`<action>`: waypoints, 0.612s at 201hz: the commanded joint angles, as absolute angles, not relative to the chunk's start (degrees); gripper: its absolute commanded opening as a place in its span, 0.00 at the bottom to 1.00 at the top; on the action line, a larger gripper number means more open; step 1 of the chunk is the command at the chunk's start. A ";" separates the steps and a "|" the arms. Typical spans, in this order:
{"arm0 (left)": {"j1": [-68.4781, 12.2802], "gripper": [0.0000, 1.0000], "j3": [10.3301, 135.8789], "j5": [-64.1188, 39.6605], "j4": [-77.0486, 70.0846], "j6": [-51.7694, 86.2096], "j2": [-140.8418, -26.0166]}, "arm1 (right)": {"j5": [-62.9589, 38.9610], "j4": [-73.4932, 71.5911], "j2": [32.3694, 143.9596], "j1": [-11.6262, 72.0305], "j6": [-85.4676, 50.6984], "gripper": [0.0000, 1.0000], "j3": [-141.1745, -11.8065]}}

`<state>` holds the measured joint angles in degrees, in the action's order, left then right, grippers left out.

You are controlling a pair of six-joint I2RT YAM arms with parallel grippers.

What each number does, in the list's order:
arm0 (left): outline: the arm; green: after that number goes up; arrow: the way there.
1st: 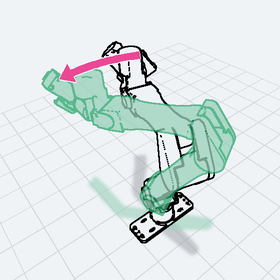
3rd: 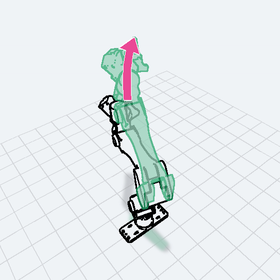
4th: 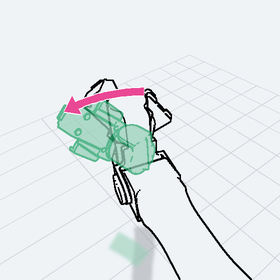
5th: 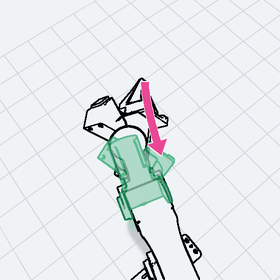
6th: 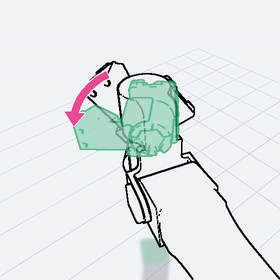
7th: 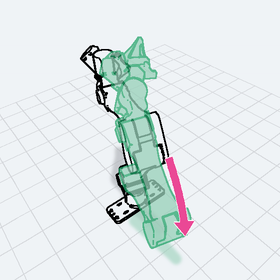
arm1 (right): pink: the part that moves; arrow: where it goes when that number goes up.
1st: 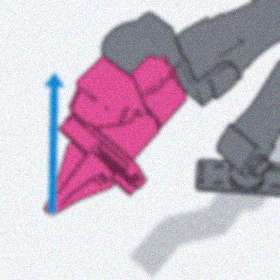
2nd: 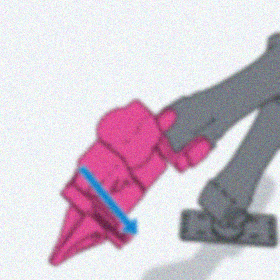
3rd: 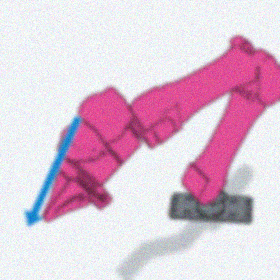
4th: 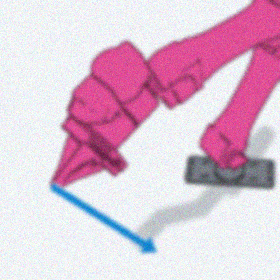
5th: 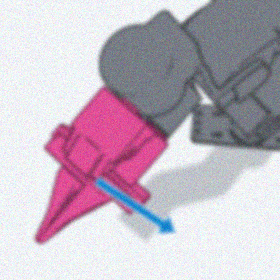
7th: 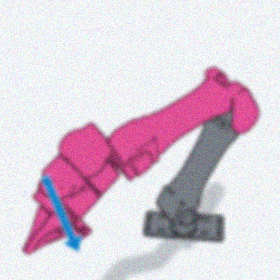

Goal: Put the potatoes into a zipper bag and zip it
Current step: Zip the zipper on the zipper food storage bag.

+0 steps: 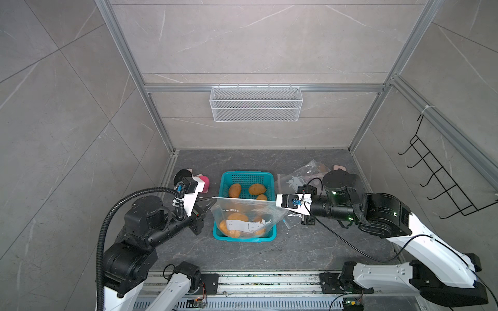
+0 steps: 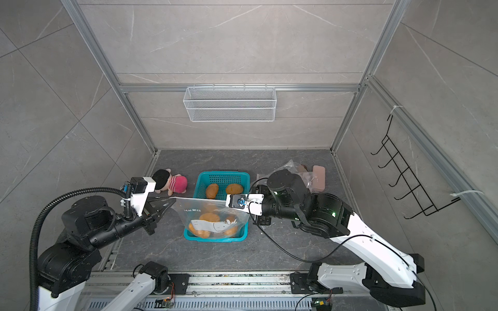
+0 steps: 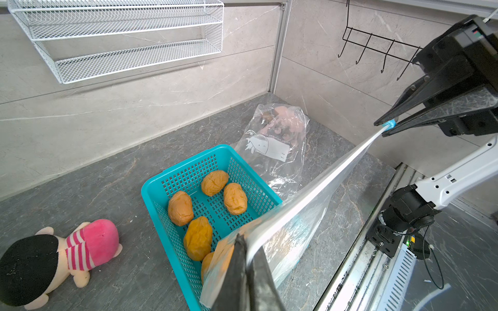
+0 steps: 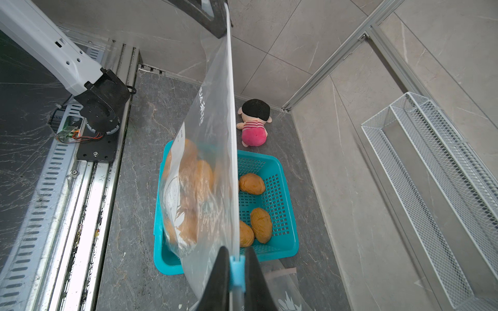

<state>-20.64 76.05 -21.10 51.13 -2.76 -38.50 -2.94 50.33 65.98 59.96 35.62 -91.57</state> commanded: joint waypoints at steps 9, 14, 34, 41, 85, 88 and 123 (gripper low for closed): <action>-20.21 0.00 77.56 -16.45 49.53 -2.72 -37.73 | 0.44 55.46 63.57 58.97 35.32 0.07 -90.63; -20.21 0.00 77.65 -16.35 49.57 -2.65 -37.71 | 0.57 55.54 63.55 58.97 35.33 0.06 -90.60; -20.23 0.00 77.87 -16.26 49.75 -2.72 -37.78 | 0.62 55.48 63.37 58.93 35.38 0.06 -90.44; -20.22 0.00 77.95 -16.22 49.75 -2.75 -37.71 | 0.62 55.46 63.37 58.89 35.33 0.07 -90.35; -20.21 0.00 77.94 -16.18 50.01 -2.77 -37.79 | 1.20 55.55 63.25 58.90 35.53 0.06 -90.13; -20.21 0.00 77.88 -16.10 50.01 -2.74 -37.77 | 1.15 55.55 63.28 58.89 35.51 0.06 -90.15; -20.21 0.00 77.93 -16.37 49.88 -2.72 -37.97 | 0.79 55.37 63.45 58.74 35.51 0.06 -90.17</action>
